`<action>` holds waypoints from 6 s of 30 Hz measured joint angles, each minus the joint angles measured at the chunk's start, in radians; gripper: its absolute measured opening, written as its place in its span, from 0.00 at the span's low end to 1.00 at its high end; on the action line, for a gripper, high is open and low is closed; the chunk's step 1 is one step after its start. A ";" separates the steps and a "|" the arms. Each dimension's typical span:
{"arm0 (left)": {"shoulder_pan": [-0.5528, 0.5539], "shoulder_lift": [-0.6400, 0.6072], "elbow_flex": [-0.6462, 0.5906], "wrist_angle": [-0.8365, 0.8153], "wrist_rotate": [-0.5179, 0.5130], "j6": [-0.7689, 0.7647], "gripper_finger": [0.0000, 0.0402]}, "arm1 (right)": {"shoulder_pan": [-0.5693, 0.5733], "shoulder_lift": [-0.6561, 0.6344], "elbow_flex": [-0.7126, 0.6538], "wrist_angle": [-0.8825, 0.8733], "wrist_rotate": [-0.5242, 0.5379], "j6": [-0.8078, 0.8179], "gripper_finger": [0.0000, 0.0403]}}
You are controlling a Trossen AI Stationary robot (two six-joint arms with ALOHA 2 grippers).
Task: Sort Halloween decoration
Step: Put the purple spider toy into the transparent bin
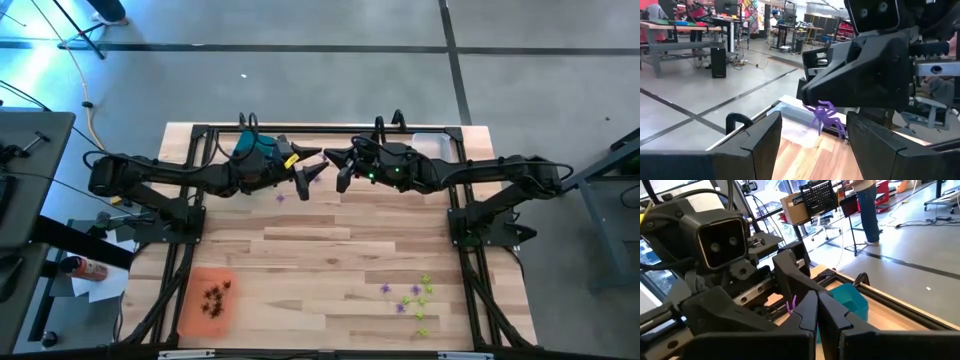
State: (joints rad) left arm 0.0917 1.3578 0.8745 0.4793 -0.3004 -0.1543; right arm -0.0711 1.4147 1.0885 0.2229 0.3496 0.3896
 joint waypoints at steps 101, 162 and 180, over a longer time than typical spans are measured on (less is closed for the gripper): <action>0.052 0.012 0.044 -0.115 0.379 0.035 0.00 | -0.059 -0.085 0.013 -0.241 -0.465 -0.349 0.18; 0.122 -0.426 -0.406 -0.184 0.194 -0.324 0.51 | -0.837 -0.017 -0.389 -0.796 0.062 0.397 0.00; 0.121 -0.425 -0.406 -0.166 0.182 -0.314 0.51 | -0.838 -0.008 -0.389 -0.795 0.050 0.401 0.11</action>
State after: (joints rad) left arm 0.2131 0.9329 0.4686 0.3134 -0.1184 -0.4679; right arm -0.9096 1.4067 0.6998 -0.5720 0.3991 0.7908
